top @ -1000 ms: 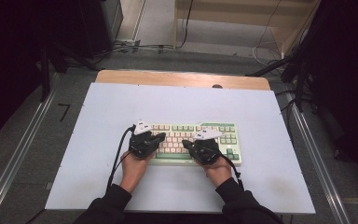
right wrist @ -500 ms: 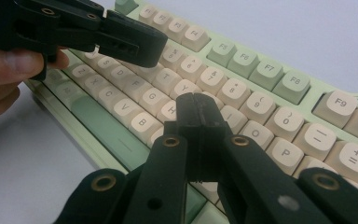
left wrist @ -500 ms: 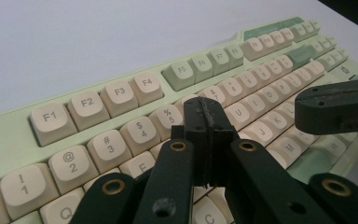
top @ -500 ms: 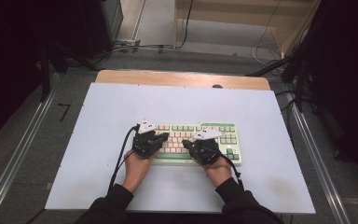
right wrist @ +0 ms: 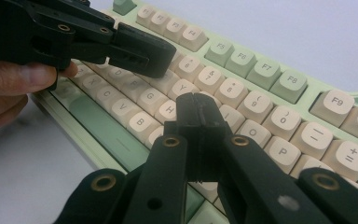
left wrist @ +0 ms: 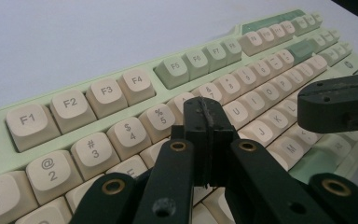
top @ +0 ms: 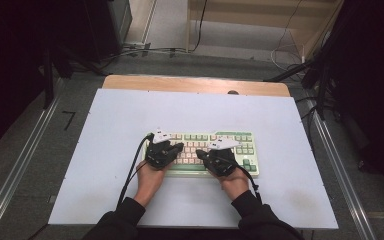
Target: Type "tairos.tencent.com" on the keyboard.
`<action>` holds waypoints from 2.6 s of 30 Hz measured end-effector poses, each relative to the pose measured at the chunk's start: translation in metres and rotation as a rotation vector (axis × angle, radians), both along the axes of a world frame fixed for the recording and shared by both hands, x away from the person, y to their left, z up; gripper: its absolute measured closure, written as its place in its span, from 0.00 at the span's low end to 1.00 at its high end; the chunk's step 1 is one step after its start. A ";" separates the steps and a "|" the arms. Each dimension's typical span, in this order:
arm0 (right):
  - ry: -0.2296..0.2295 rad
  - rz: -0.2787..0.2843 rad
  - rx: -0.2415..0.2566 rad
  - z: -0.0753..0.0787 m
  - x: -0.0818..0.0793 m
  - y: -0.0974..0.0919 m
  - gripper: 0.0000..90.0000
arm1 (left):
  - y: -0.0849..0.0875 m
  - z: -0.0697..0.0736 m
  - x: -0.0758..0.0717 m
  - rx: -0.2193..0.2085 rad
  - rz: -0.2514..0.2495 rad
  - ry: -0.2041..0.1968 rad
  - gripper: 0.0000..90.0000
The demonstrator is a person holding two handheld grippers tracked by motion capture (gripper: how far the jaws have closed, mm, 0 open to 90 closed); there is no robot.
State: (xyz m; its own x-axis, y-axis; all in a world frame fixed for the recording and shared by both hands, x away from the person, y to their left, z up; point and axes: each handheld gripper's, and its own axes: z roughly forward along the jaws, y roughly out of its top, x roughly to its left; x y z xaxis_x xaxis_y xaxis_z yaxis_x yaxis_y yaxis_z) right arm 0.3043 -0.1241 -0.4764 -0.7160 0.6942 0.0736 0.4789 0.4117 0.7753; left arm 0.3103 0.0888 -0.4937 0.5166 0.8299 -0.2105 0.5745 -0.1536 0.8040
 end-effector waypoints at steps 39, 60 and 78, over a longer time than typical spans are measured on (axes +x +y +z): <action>0.006 -0.018 -0.011 -0.002 0.000 -0.011 0.98 | 0.023 0.010 -0.011 -0.034 0.015 -0.014 1.00; 0.025 -0.030 -0.038 -0.007 -0.004 -0.023 0.98 | 0.037 0.011 -0.018 -0.043 0.025 -0.014 1.00; 0.029 -0.037 -0.045 -0.008 -0.004 -0.026 0.98 | 0.039 0.011 -0.019 -0.043 0.033 -0.015 1.00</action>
